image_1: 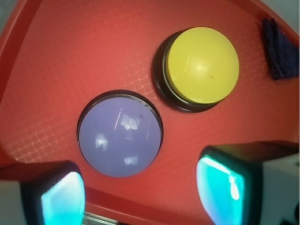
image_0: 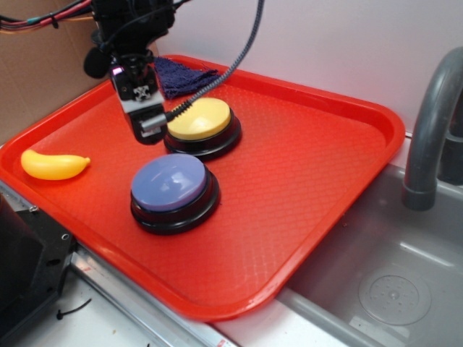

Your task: Push the purple button.

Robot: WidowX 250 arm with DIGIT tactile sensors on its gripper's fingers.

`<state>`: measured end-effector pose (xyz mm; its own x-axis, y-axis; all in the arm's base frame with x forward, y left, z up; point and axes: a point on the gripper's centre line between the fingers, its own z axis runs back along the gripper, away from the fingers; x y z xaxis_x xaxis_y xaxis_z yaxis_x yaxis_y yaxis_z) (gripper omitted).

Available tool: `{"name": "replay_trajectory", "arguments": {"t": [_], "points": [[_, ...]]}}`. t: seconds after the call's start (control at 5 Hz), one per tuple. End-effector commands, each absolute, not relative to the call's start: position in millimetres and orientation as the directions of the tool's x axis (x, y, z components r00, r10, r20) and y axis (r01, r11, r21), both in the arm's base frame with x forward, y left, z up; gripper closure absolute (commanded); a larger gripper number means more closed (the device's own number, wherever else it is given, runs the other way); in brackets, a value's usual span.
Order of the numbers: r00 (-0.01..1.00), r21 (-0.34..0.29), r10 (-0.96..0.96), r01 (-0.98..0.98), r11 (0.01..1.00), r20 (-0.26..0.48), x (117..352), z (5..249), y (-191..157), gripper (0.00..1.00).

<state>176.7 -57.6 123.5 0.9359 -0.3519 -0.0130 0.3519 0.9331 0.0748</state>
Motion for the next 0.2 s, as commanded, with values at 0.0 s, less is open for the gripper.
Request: {"name": "replay_trajectory", "arguments": {"t": [0.0], "points": [[0.937, 0.083, -0.344, 0.339, 0.937, 0.053, 174.5, 156.9, -63.3, 0.00]]}}
